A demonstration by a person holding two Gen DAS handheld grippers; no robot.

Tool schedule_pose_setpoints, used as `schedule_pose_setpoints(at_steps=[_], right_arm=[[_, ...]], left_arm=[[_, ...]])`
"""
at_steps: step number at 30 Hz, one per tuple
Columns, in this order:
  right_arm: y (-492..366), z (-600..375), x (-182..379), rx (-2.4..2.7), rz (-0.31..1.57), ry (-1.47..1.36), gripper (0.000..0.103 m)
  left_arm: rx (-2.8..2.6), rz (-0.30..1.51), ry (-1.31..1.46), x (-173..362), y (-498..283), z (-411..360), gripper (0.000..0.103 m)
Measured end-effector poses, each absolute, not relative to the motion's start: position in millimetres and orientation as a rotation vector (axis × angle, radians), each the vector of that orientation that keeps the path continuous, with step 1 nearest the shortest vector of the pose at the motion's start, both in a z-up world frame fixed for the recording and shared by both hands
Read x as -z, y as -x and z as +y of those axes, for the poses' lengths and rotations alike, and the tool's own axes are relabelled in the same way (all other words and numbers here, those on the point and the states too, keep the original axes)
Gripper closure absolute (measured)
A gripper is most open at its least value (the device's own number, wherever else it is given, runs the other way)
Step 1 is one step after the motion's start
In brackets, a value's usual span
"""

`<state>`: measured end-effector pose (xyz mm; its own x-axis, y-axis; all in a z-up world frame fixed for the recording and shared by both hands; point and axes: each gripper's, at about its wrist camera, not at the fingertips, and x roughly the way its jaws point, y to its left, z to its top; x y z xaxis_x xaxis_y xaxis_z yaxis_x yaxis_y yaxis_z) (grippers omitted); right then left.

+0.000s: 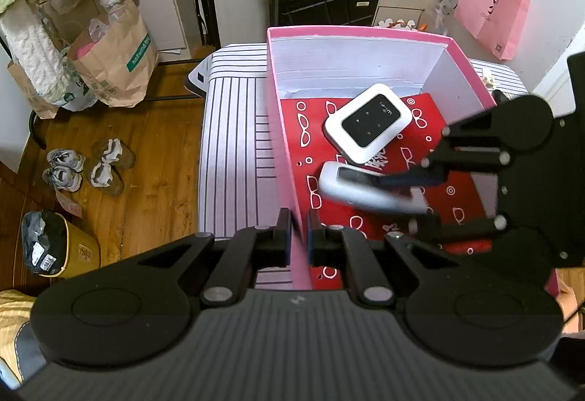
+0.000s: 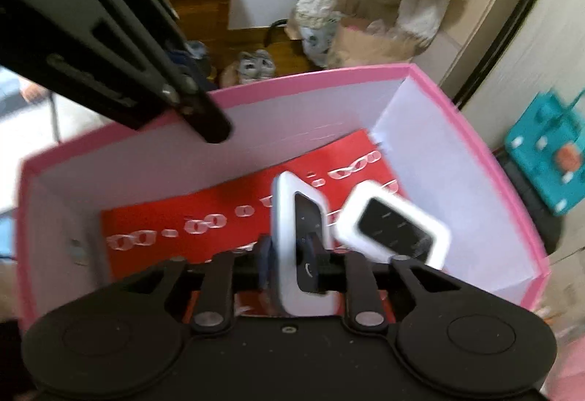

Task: Organize rigid objects
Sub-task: 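Carry the grey-and-white router into the box and release it beside the first, then grasp the black power bank with the right tool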

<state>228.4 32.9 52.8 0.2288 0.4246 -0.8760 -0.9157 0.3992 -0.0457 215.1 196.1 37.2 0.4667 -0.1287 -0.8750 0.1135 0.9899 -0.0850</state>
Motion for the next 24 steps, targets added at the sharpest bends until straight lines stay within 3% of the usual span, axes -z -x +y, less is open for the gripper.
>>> schedule_pose_setpoints(at_steps=[5,15,24], right_arm=[[-227.8,12.1,-60.6,-1.042,0.987,0.494,0.059],[-237.6,-96.2,-102.7,-0.876,0.912,0.09,0.059],[-244.8,-202.1,-89.0,-0.539,0.872,0.041,0.056]], left_arm=[[0.144,1.076,0.014,-37.3,-214.7,195.0,0.096],[0.146,1.097,0.014,-38.3,-219.3,195.6,0.096],[0.128,1.076,-0.015,-37.5,-216.2,189.1,0.096]])
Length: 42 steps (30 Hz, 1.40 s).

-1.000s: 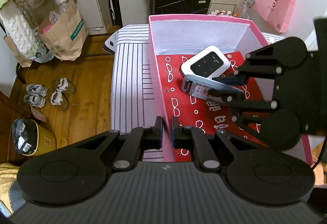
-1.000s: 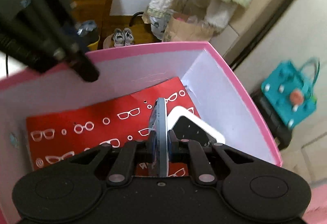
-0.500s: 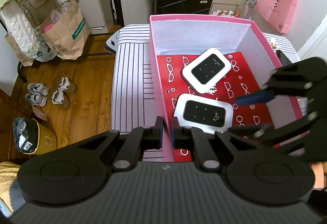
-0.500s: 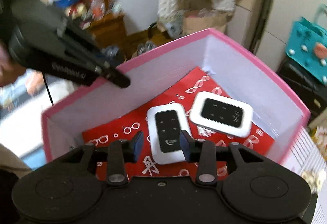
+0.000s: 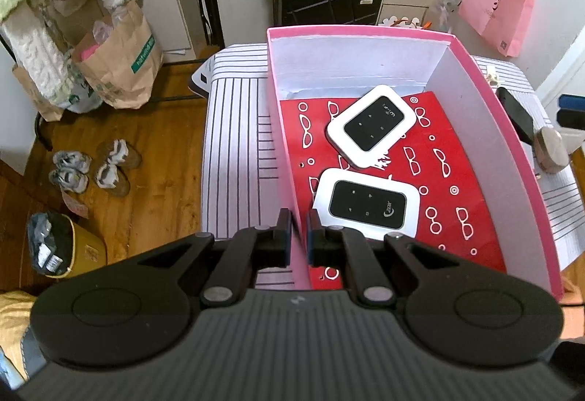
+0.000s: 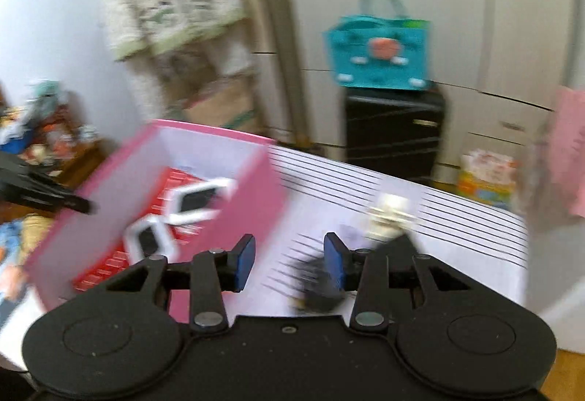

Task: Organize rigid objects
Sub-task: 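Grasp the black power bank with the right tool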

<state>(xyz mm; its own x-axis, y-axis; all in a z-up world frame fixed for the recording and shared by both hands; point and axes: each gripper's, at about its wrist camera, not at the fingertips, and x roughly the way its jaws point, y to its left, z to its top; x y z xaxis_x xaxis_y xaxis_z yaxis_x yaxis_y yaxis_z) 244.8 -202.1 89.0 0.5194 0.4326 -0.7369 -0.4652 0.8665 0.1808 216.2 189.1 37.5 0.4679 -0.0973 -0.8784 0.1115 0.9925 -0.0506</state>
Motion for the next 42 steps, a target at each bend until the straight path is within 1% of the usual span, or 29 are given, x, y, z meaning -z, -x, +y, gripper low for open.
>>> schedule_pose_setpoints(at_steps=[3,5,7,15,16,17,19,22,25,28,32,36,38,40,42], right_arm=[[-244.4,-225.9,-69.0,-0.433,0.861,0.083,0.054],[-245.9,-237.4,-56.2,-0.399,0.862,0.099,0.048],[-250.8,-244.4,-42.8,-0.4,0.879,0.098,0.045],[-268.6,-241.6,-10.0,-0.432,0.927,0.197,0.045],[-268.6,-241.1,-8.2,-0.437,0.925,0.219,0.043],[-270.1,-238.3,-5.2,-0.442,0.921,0.25,0.039],[-270.7,-237.0,-1.7,-0.456,0.914,0.302,0.036],[-279.6,-234.5,5.0,-0.472,0.917,0.347,0.035],[-290.3,-237.1,9.7,-0.524,0.932,0.326,0.034],[-298.4,-239.6,12.8,-0.565,0.931,0.305,0.031],[-304.3,-238.3,17.1,-0.598,0.933,0.309,0.031],[-310.9,-236.6,19.8,-0.636,0.925,0.324,0.028],[-316.2,-237.1,19.6,-0.648,0.927,0.309,0.028],[-319.3,-238.5,19.7,-0.664,0.938,0.267,0.034],[-320.3,-243.2,17.8,-0.66,0.977,0.143,0.034]], left_arm=[[0.111,1.079,-0.006,-35.9,-218.9,189.0,0.096],[0.103,1.086,-0.001,-34.9,-220.4,188.8,0.096],[0.094,1.09,0.008,-34.1,-220.8,188.6,0.096],[0.052,1.073,0.011,-31.2,-221.4,184.1,0.096],[0.05,1.074,0.005,-30.8,-221.8,183.2,0.096],[0.047,1.076,-0.001,-30.4,-222.4,182.1,0.096],[0.043,1.082,-0.015,-29.8,-223.2,180.2,0.096],[0.04,1.082,-0.034,-29.2,-223.8,177.6,0.096],[0.031,1.075,-0.052,-28.5,-223.4,174.3,0.096],[0.02,1.071,-0.068,-28.3,-222.8,171.9,0.096],[0.002,1.074,-0.066,-27.8,-223.1,170.1,0.096],[-0.008,1.076,-0.054,-27.0,-223.1,171.4,0.096],[-0.011,1.077,-0.046,-27.3,-223.0,172.2,0.096],[-0.009,1.076,-0.045,-27.6,-223.1,172.4,0.096],[-0.001,1.073,-0.058,-27.5,-222.3,172.1,0.096]])
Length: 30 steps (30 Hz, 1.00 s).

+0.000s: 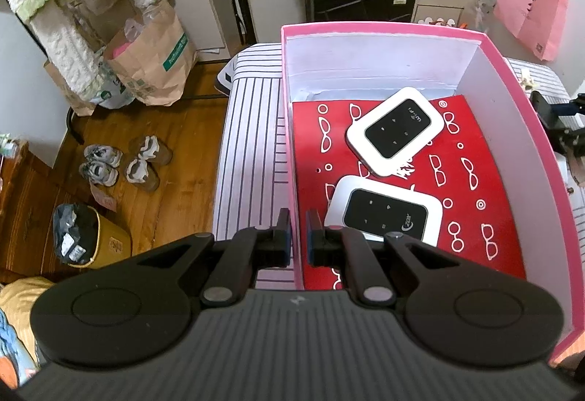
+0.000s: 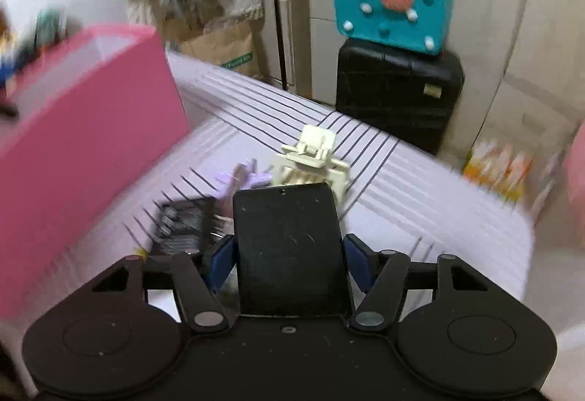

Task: Organize rigid objects
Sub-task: 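Grasp the black power bank with the right tool, then carry the black power bank into the box and release it on the white router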

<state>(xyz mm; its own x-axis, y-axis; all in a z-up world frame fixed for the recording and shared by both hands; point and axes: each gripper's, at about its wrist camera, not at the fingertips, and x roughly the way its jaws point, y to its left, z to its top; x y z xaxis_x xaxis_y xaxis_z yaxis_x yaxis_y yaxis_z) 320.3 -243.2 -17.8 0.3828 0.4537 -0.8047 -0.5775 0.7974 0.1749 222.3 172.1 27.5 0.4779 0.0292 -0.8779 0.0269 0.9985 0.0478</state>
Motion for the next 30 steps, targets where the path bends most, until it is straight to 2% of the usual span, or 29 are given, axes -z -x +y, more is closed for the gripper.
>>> schedule_pose_setpoints(at_steps=[2,14,30], right_arm=[[-315.5,-245.9,11.8,-0.631,0.987,0.045,0.034],[-270.8,-216.0,-42.4,-0.541,0.809,0.071,0.035],[-240.3,-118.3,-104.1,-0.757,0.809,0.078,0.035]], left_arm=[[0.007,1.069,-0.056,-26.9,-222.4,173.3,0.096],[0.073,1.058,-0.1,-23.2,-221.9,175.6,0.096],[0.19,1.032,-0.144,-22.2,-218.2,183.9,0.094]])
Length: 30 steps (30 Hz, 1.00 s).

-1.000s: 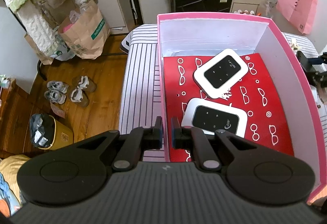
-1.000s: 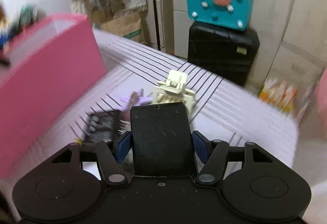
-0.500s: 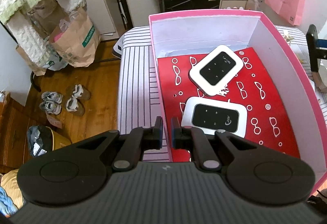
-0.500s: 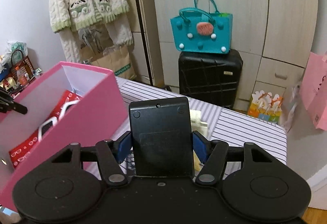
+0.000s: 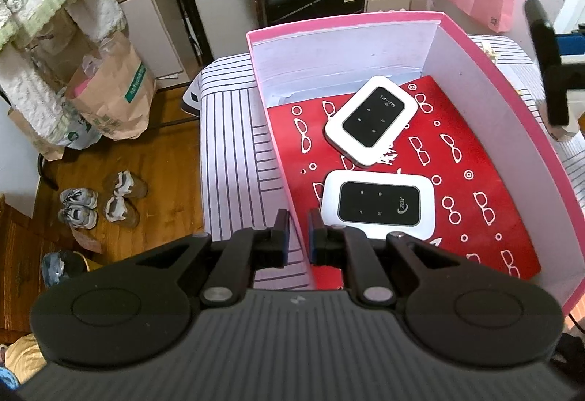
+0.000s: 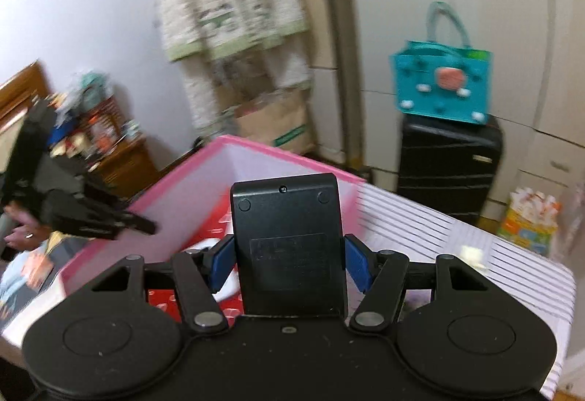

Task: Organize rigid objects
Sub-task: 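Carry the black power bank into the box and release it on the white router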

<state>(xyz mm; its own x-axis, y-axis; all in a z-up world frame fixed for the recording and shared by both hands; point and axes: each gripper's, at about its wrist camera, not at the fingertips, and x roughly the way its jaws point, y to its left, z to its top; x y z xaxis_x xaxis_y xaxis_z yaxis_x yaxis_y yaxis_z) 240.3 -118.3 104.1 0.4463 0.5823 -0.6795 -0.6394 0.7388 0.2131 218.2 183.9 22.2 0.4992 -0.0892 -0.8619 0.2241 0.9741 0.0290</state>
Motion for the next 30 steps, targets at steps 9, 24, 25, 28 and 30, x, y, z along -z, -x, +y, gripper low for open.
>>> schedule_pose_setpoints(at_steps=[9,24,25,28,30], right_arm=[[-249.7,-27.1,-86.7,-0.833,0.906,0.272,0.035],[-303.1,27.9,-23.9,-0.716,1.19,0.227,0.035],[-303.6,28.6,-23.8,-0.695,1.18,0.25,0.036],[-302.3,32.9,-22.6,-0.653,1.155,0.311,0.036],[-301.4,32.1,-24.0,-0.65,1.156,0.315,0.035]], left_arm=[[0.216,1.021,-0.127,-21.5,-217.8,188.8,0.093],[0.251,1.018,-0.105,-20.9,-217.2,195.1,0.091],[0.252,1.019,-0.102,-20.9,-217.4,195.4,0.091],[0.252,1.016,-0.102,-20.9,-217.4,194.8,0.09],[0.251,1.016,-0.099,-20.3,-217.4,195.4,0.09]])
